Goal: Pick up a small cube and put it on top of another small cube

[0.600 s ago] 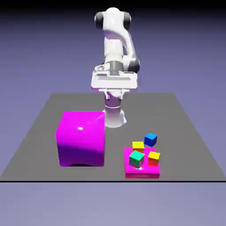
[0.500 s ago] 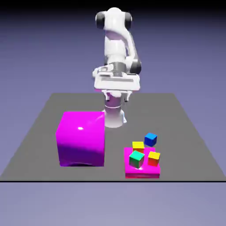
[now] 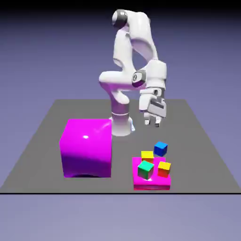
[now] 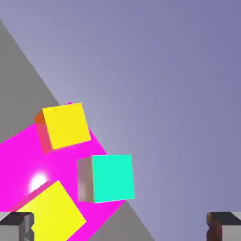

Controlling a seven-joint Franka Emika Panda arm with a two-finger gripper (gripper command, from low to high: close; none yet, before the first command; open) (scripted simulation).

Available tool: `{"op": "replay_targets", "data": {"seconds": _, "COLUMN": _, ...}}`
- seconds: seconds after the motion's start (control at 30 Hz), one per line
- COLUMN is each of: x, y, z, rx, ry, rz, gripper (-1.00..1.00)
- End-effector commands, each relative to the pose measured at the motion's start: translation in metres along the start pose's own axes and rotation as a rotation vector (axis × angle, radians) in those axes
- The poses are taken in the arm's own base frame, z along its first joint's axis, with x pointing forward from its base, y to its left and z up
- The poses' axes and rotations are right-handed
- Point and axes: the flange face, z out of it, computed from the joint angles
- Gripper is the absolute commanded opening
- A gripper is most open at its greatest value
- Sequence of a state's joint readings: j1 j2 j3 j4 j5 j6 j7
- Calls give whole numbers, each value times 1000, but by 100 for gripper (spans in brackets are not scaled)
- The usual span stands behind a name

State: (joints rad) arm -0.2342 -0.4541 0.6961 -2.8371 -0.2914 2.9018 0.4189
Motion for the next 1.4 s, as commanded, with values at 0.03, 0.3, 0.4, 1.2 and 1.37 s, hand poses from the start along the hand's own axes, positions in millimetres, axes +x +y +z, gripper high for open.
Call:
{"op": "replay_targets", "data": {"seconds": 0.03, "x": -10, "y": -18, "z": 6, "rx": -11, "ry": -26, "rz": -114, "gripper": 0}}
{"op": "replay_targets", "data": {"seconds": 0.3, "x": -59, "y": -85, "z": 28, "rx": -38, "ry": -122, "rz": -566, "gripper": 0}}
{"op": "replay_targets", "data": {"seconds": 0.4, "x": -80, "y": -107, "z": 33, "rx": -42, "ry": -153, "rz": -735, "gripper": 0}}
{"op": "replay_targets", "data": {"seconds": 1.2, "x": -182, "y": -178, "z": 82, "rx": -51, "ry": -214, "rz": -1429, "gripper": 0}}
{"op": "replay_targets", "data": {"seconds": 1.37, "x": -194, "y": -175, "z": 105, "rx": -35, "ry": -235, "rz": -1433, "gripper": -100}}
